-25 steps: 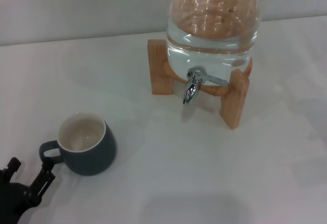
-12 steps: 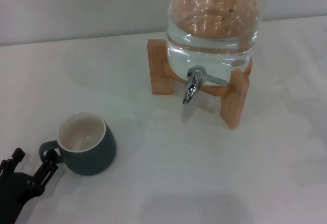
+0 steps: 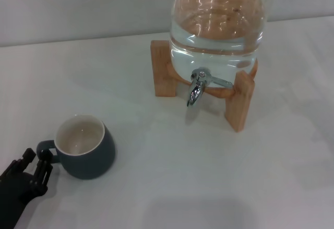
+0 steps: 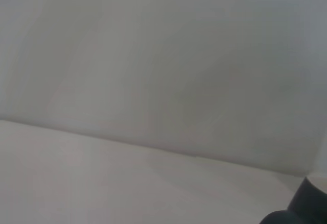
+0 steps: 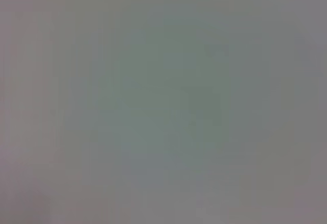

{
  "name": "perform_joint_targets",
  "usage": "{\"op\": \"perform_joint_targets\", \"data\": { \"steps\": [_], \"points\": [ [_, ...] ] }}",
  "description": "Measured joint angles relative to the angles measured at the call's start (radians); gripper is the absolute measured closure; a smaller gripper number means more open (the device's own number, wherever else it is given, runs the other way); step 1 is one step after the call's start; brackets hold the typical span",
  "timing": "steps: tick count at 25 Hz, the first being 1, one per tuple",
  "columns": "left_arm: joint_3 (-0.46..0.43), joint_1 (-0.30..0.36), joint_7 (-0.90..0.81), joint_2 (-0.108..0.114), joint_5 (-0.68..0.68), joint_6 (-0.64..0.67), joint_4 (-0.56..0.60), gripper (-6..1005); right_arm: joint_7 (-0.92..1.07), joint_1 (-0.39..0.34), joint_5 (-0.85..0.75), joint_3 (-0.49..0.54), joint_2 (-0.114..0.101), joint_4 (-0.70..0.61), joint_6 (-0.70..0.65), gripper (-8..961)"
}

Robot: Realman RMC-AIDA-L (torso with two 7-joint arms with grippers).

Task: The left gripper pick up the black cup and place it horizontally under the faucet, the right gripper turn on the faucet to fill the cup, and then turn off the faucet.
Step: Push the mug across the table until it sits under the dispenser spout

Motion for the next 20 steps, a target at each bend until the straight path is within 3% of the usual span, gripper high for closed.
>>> {"op": "perform_joint_targets", "data": {
  "steps": [12,20],
  "points": [
    [0.001,-0.039,-0.040,0.003,0.001,-0.008,-0.006,687,0.000,0.006,-0.001,0.000,0.001,0.000,-0.002,231],
    [0.007,-0.054,-0.043,0.005,0.010,-0.009,-0.015,727,0.000,0.003,0.001,0.000,0.006,0.000,-0.002,231]
  ]
}}
